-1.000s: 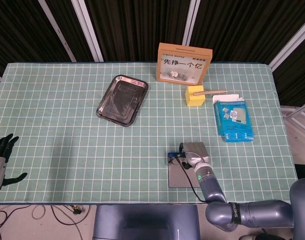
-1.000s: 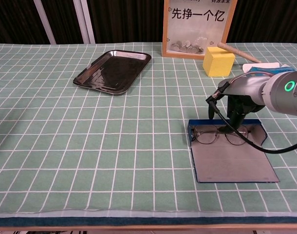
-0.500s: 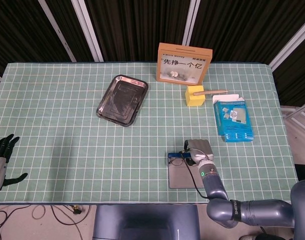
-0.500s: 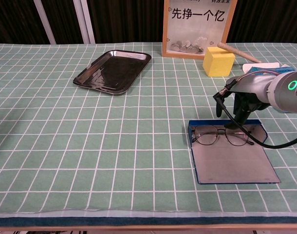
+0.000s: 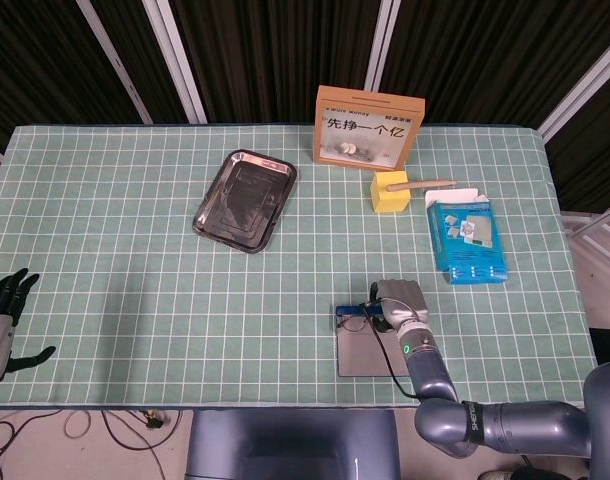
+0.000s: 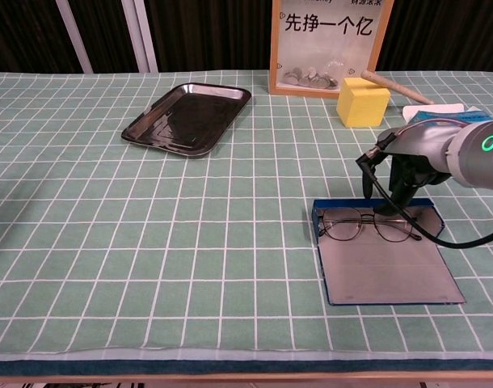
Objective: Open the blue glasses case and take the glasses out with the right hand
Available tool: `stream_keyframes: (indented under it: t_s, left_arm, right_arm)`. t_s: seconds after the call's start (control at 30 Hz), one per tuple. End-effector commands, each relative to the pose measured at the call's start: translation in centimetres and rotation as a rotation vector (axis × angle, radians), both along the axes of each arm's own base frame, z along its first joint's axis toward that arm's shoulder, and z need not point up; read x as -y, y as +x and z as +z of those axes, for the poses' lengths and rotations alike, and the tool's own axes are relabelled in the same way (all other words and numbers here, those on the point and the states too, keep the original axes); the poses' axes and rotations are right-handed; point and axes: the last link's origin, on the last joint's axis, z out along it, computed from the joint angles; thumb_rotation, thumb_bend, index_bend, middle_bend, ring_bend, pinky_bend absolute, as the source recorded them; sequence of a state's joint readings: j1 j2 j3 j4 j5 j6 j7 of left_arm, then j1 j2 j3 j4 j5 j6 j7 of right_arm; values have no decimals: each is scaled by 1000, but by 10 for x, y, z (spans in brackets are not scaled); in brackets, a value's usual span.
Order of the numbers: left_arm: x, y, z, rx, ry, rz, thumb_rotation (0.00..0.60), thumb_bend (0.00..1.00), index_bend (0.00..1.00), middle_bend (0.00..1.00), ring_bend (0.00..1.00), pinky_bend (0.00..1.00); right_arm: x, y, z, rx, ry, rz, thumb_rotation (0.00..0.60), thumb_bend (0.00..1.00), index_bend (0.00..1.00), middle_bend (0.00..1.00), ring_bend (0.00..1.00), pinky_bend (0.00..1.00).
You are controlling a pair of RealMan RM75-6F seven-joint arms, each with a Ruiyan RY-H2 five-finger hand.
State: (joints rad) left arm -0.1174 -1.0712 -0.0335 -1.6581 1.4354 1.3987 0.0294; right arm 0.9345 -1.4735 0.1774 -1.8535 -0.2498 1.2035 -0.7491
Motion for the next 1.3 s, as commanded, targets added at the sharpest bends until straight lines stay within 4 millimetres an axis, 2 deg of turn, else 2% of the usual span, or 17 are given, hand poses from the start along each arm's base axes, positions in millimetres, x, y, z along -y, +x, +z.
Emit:
stream_keyframes:
  t_s: [0.03, 0.6, 1.3]
  left_arm:
    - [0, 0, 0, 0, 0, 0, 600, 68, 0, 0, 0, 0]
    - [0, 0, 0, -2, -1, 1, 600, 68, 0, 0, 0, 0]
    - [0, 0, 0, -3, 0, 2, 600, 68, 0, 0, 0, 0]
  right_arm:
    - [0, -1, -1, 3, -1, -4, 600, 388, 471, 983, 988, 1000]
    - [2, -8, -4, 19, -17, -24, 600, 397, 483, 983, 988, 1000]
    - [1, -13, -8, 22, -8, -45, 600, 465, 488, 983, 988, 1000]
